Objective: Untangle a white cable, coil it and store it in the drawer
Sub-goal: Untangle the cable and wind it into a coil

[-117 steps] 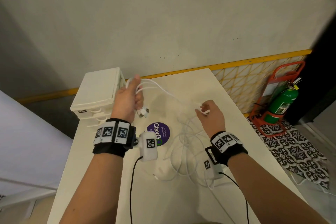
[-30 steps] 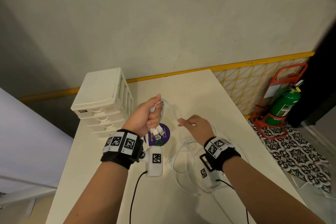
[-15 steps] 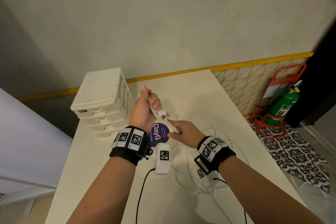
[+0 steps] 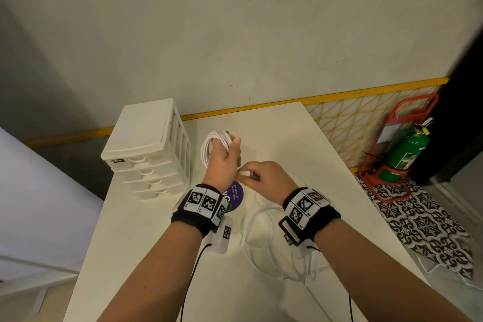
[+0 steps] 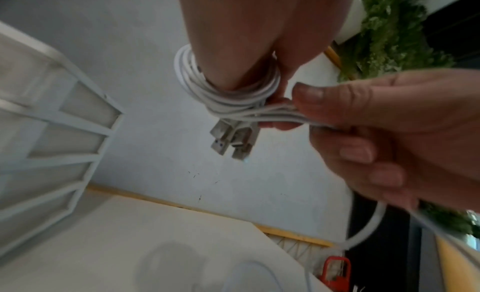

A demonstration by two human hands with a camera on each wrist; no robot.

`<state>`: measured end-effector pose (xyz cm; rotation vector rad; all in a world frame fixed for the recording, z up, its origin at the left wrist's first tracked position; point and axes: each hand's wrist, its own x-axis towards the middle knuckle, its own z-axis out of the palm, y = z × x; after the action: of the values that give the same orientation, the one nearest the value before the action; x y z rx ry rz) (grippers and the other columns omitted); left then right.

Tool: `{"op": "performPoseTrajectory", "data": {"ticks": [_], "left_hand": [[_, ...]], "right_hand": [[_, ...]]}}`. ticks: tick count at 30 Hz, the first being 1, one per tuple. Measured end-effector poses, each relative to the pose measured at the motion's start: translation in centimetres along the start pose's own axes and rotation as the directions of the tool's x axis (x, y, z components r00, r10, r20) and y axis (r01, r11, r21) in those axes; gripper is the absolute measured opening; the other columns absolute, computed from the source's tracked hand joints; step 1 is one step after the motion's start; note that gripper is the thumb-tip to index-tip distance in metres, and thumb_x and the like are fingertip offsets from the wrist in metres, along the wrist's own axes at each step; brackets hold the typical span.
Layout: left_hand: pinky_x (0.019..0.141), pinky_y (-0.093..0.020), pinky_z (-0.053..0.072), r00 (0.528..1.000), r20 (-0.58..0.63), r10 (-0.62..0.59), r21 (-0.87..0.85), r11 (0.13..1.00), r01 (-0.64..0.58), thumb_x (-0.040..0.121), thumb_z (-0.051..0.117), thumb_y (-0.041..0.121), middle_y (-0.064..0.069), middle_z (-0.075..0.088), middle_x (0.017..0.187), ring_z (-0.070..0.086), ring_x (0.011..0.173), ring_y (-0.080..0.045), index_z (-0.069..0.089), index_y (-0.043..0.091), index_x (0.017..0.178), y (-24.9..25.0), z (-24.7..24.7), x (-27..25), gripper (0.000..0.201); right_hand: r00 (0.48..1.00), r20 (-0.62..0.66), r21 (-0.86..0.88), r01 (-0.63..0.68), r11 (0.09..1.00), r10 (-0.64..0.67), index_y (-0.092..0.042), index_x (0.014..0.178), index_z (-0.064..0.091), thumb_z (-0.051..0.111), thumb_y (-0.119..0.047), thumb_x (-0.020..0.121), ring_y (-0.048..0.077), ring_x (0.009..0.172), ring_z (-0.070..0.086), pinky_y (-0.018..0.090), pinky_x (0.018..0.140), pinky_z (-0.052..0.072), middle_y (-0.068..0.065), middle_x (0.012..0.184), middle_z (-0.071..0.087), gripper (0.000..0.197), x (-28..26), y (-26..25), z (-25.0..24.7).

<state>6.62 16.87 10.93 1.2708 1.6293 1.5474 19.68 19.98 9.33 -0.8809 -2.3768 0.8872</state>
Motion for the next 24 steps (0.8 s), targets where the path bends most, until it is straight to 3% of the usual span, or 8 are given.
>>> {"op": "performPoseTrajectory", "data": {"ticks": [3,6,8,11,13,16,20,24], "left_hand": [[0.044,-0.015,0.035,0.993,0.101,-0.052,0.126,0.991,0.039,0.099,0.045,0.025,0.001,0.042,0.053,0.040,0.038,0.000,0.044,0.004,0.075,-0.2,0.0,0.0,0.032],[0.045,-0.017,0.035,0.985,0.151,-0.078,0.203,0.978,0.047,0.099,0.045,0.025,0.001,0.041,0.052,0.042,0.037,-0.001,0.043,0.008,0.065,0.4,0.4,-0.1,0.038],[0.041,-0.017,0.038,0.964,0.200,-0.177,0.177,0.974,0.142,0.100,0.042,0.021,-0.003,0.045,0.054,0.046,0.035,-0.002,0.042,0.006,0.069,0.9,0.5,-0.4,0.034],[0.042,-0.025,0.038,0.889,0.343,-0.303,0.127,0.953,0.276,0.101,0.037,0.027,-0.010,0.050,0.053,0.049,0.036,-0.016,0.047,0.006,0.077,1.0,0.5,-1.0,0.034],[0.040,-0.023,0.036,0.870,0.365,-0.332,0.162,0.943,0.291,0.102,0.032,0.037,-0.007,0.047,0.049,0.045,0.034,-0.015,0.050,0.006,0.081,0.9,0.5,-1.3,0.042],[0.039,-0.022,0.033,0.876,0.331,-0.350,0.211,0.932,0.293,0.101,0.027,0.044,-0.004,0.041,0.048,0.039,0.032,-0.011,0.049,0.006,0.087,1.0,0.6,-1.6,0.046],[0.039,-0.018,0.037,0.914,0.280,-0.294,0.260,0.940,0.222,0.100,0.031,0.046,-0.006,0.052,0.058,0.044,0.035,-0.007,0.052,0.002,0.093,0.9,0.2,-1.7,0.049],[0.043,-0.023,0.036,0.848,0.360,-0.390,0.236,0.917,0.322,0.095,0.047,0.045,-0.010,0.052,0.062,0.048,0.047,-0.020,0.055,0.005,0.080,0.8,-0.3,-2.4,0.043]], "right_hand": [[1.000,-0.019,-0.030,-0.017,0.999,0.017,-0.015,0.086,0.064,0.066,-0.037,0.081,0.016,0.057,0.046,0.028,0.058,0.036,-0.008,0.055,0.048,0.023,0.2,0.0,-0.6],[0.996,-0.070,0.055,-0.047,0.997,0.050,-0.021,0.076,0.048,0.069,-0.031,0.078,0.019,0.056,0.052,0.033,0.061,0.042,0.002,0.058,0.060,0.023,0.4,0.1,-1.1],[0.998,-0.057,0.054,-0.035,0.998,0.038,-0.024,0.076,0.044,0.068,-0.026,0.078,0.017,0.055,0.055,0.033,0.060,0.045,0.005,0.059,0.064,0.023,0.2,0.1,-1.4],[0.998,-0.032,0.041,-0.052,0.998,0.054,-0.031,0.072,0.040,0.070,-0.032,0.075,0.003,0.048,0.049,0.021,0.053,0.033,-0.011,0.047,0.056,0.030,0.1,0.2,-1.6],[0.997,-0.023,0.037,-0.068,0.997,0.069,-0.035,0.069,0.037,0.072,-0.035,0.071,-0.001,0.048,0.049,0.018,0.053,0.029,-0.024,0.047,0.055,0.036,0.1,0.3,-1.8],[0.998,-0.001,0.111,-0.064,0.992,0.065,-0.027,0.078,0.043,0.075,-0.033,0.070,0.007,0.044,0.043,0.022,0.054,0.032,-0.009,0.044,0.050,0.033,0.0,0.5,-2.3],[0.999,0.019,0.100,-0.046,0.994,0.045,-0.023,0.097,0.046,0.077,-0.039,0.067,0.008,0.048,0.041,0.022,0.054,0.034,-0.006,0.051,0.048,0.046,-0.3,0.7,-3.2],[0.995,0.054,-0.032,-0.081,0.996,0.083,-0.024,0.091,0.055,0.082,-0.040,0.060,0.007,0.048,0.040,0.019,0.052,0.029,-0.009,0.053,0.044,0.044,-0.7,2.0,-4.0]]}}
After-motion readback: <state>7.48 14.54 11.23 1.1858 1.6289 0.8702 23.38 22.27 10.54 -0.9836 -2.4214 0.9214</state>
